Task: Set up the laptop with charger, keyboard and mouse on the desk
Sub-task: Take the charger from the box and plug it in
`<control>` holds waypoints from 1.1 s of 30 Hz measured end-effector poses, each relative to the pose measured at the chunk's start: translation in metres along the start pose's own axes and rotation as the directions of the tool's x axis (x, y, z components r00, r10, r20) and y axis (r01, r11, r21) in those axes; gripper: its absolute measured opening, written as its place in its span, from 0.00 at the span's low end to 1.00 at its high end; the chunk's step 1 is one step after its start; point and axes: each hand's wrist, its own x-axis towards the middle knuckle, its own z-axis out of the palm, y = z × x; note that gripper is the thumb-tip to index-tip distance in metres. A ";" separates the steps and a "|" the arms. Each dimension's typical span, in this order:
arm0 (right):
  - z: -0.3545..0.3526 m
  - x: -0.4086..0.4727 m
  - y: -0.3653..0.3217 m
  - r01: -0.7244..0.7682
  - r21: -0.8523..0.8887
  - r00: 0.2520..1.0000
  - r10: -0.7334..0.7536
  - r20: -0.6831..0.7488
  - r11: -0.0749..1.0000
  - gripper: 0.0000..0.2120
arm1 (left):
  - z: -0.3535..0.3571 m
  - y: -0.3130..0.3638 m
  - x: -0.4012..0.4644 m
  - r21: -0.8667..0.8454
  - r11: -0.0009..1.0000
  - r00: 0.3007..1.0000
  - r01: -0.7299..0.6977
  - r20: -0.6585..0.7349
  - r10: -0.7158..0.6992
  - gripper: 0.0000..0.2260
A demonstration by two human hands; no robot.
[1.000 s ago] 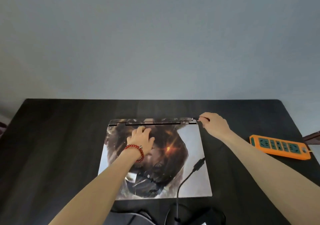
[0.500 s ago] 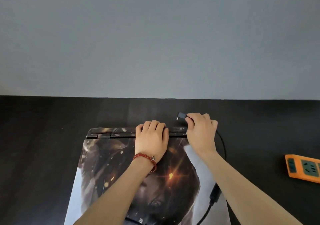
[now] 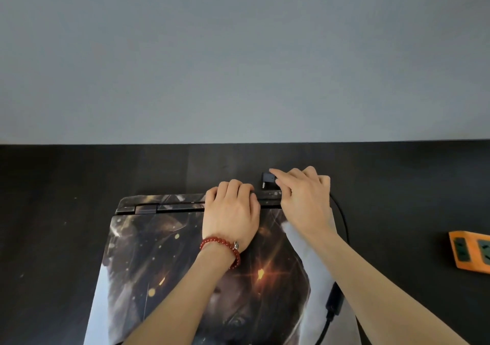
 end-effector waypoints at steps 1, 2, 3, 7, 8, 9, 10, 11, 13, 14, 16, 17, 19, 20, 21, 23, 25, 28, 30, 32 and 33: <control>0.000 0.000 0.000 0.016 -0.001 1.000 -0.016 0.010 1.000 0.15 | 0.000 -0.001 -0.001 -0.001 1.000 1.000 0.000 -0.001 0.000 0.18; 0.001 0.000 0.000 0.031 0.002 0.999 -0.031 0.015 1.000 0.16 | 0.001 -0.001 -0.001 -0.002 1.000 1.000 0.001 -0.001 -0.001 0.19; 0.001 0.000 0.000 0.045 0.003 0.999 -0.045 0.018 0.999 0.16 | 0.001 -0.001 -0.001 -0.006 1.000 1.000 0.005 0.000 -0.005 0.19; 0.003 0.002 0.000 0.110 -0.004 0.993 -0.110 0.041 0.994 0.18 | 0.002 -0.003 -0.001 -0.052 0.996 0.998 0.066 -0.011 -0.067 0.18; 0.002 0.003 0.000 0.119 -0.003 0.992 -0.119 0.051 0.993 0.19 | 0.001 -0.003 -0.001 -0.051 0.997 0.998 0.066 -0.016 -0.067 0.18; 0.002 0.004 0.000 0.119 -0.001 0.991 -0.119 0.066 0.993 0.19 | 0.001 -0.002 -0.001 -0.050 0.997 0.998 0.061 -0.016 -0.062 0.18; 0.003 0.005 0.000 0.113 0.000 0.990 -0.113 0.085 0.994 0.20 | 0.001 -0.002 -0.001 -0.051 0.997 0.998 0.059 -0.016 -0.060 0.18; 0.003 0.007 0.000 0.105 0.003 0.989 -0.105 0.108 0.994 0.20 | 0.001 -0.002 0.000 -0.056 0.997 0.998 0.059 -0.013 -0.060 0.17; 0.004 0.008 0.000 0.075 0.031 0.984 -0.078 0.160 0.997 0.20 | 0.002 -0.002 0.000 -0.067 0.996 0.998 0.066 -0.006 -0.066 0.15; 0.004 0.009 0.001 0.060 0.048 0.982 -0.067 0.179 0.997 0.19 | 0.002 -0.002 0.000 -0.069 0.995 0.998 0.067 -0.006 -0.068 0.14; 0.004 0.011 0.001 0.044 0.069 0.979 -0.057 0.198 0.997 0.18 | 0.002 -0.002 -0.001 -0.076 0.995 0.997 0.072 -0.014 -0.073 0.14; 0.004 0.011 0.001 0.040 0.074 0.978 -0.055 0.204 0.996 0.18 | 0.002 -0.002 -0.001 -0.081 0.994 0.997 0.075 -0.020 -0.077 0.13; 0.004 0.012 0.001 0.032 0.088 0.976 -0.050 0.210 0.996 0.18 | 0.002 -0.001 -0.001 -0.087 0.993 0.996 0.081 -0.027 -0.083 0.13; 0.004 0.012 0.001 0.032 0.091 0.975 -0.050 0.214 0.995 0.18 | 0.002 -0.001 -0.001 -0.088 0.992 0.995 0.087 -0.031 -0.090 0.13; 0.004 0.012 0.001 0.036 0.091 0.974 -0.055 0.218 0.995 0.18 | 0.002 -0.001 -0.001 -0.091 0.991 0.994 0.098 -0.036 -0.102 0.13; 0.003 0.011 0.000 0.056 0.085 0.973 -0.074 0.220 0.995 0.19 | 0.002 -0.002 -0.001 -0.095 0.987 0.990 0.127 -0.047 -0.132 0.13; 0.003 0.011 0.000 0.078 0.071 0.972 -0.092 0.215 0.994 0.19 | 0.002 -0.001 -0.001 -0.091 0.986 0.989 0.138 -0.046 -0.142 0.13; 0.003 0.013 -0.001 0.090 0.072 0.969 -0.105 0.224 0.993 0.20 | 0.002 -0.001 -0.001 -0.086 0.987 0.989 0.135 -0.042 -0.139 0.13; 0.003 0.015 -0.001 0.092 0.065 0.966 -0.105 0.238 0.994 0.20 | 0.001 -0.001 -0.001 -0.081 0.987 0.989 0.136 -0.042 -0.140 0.13; 0.004 0.016 -0.001 0.093 0.055 0.965 -0.103 0.243 0.994 0.20 | 0.001 -0.001 -0.001 -0.080 0.987 0.989 0.136 -0.042 -0.140 0.13; 0.003 0.017 -0.001 0.091 0.058 0.963 -0.102 0.248 0.994 0.20 | 0.001 -0.001 -0.001 -0.081 0.987 0.989 0.137 -0.043 -0.141 0.13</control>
